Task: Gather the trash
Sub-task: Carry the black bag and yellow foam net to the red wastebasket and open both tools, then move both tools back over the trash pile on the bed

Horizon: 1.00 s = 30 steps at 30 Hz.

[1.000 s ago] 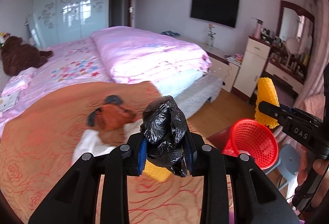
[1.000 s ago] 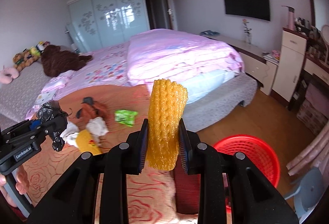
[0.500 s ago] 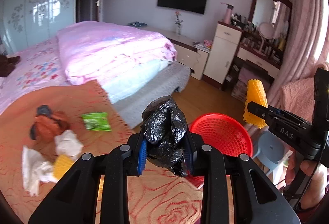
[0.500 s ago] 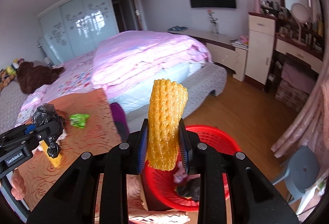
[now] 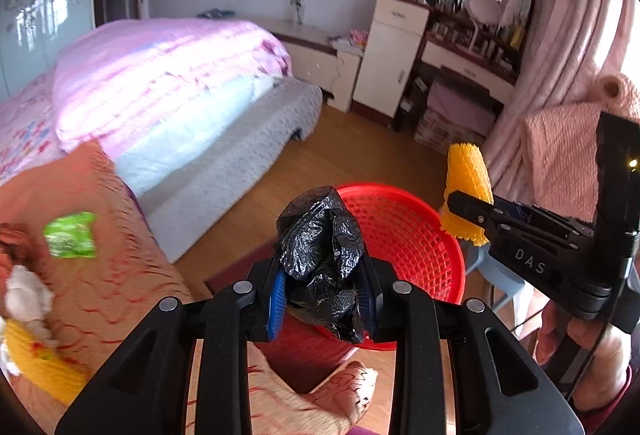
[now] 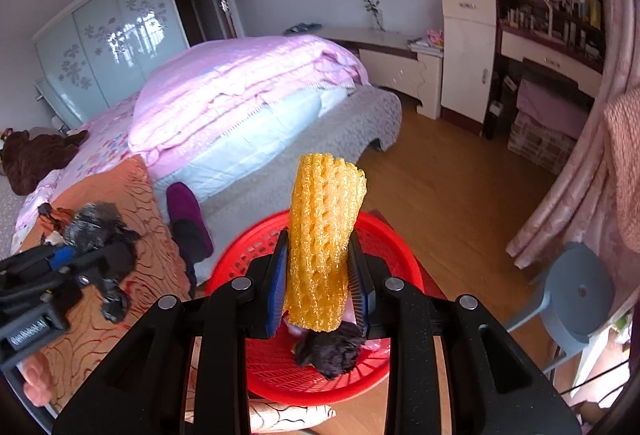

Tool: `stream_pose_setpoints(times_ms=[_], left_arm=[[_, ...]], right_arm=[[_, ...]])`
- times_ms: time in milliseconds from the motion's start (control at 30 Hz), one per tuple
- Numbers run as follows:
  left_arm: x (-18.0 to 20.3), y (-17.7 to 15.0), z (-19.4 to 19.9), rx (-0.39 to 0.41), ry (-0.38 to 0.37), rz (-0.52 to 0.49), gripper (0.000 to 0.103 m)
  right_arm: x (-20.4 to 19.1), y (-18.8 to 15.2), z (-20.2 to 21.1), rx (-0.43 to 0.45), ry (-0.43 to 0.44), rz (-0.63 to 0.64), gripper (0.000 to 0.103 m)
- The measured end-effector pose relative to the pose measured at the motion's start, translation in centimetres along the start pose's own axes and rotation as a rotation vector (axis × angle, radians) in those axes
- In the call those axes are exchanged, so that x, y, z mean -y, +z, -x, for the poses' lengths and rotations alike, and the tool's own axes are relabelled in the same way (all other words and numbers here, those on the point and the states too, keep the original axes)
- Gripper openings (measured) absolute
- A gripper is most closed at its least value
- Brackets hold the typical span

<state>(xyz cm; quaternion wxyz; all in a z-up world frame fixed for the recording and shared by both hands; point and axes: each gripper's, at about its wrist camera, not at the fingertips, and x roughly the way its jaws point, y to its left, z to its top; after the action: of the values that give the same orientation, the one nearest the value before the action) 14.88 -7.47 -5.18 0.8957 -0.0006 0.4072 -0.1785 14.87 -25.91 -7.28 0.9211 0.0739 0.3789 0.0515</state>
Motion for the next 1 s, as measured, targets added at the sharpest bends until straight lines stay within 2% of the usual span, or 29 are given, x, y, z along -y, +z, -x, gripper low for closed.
stream_pose_setpoints(times_ms=[300, 367, 433, 533, 667, 833, 1000], left_arm=[[1.4, -0.9, -4.3, -0.094, -0.036, -0.012, 0.029], [1.5, -1.2, -4.8, -0.110, -0.045, -0.014, 0.031], [1.8, -1.6, -5.0, -0.116, -0.051, -0.027, 0.041], [2.0, -1.6, -4.9, -0.105, -0.052, -0.034, 0.054], [1.8, -1.7, -4.3, -0.093, -0.045, -0.028, 0.062], [1.0, -1.5, -3.5, -0.078, -0.032, 0.004, 0.064], [0.2, -1.5, -2.6, -0.061, -0.012, 0.021, 0.065]], right_arm=[[1.2, -1.0, -2.3, -0.066, 0.000, -0.030, 0.028], [1.2, -1.2, -2.6, -0.080, 0.008, -0.039, 0.028], [1.3, -1.3, -2.9, -0.096, 0.017, -0.048, 0.031], [1.4, -1.4, -3.2, -0.110, 0.029, -0.061, 0.036], [1.4, -1.4, -2.7, -0.096, 0.020, -0.065, 0.045], [1.3, -1.4, -2.7, -0.096, 0.008, -0.061, 0.054], [0.8, -1.6, -2.9, -0.101, -0.001, -0.045, 0.057]])
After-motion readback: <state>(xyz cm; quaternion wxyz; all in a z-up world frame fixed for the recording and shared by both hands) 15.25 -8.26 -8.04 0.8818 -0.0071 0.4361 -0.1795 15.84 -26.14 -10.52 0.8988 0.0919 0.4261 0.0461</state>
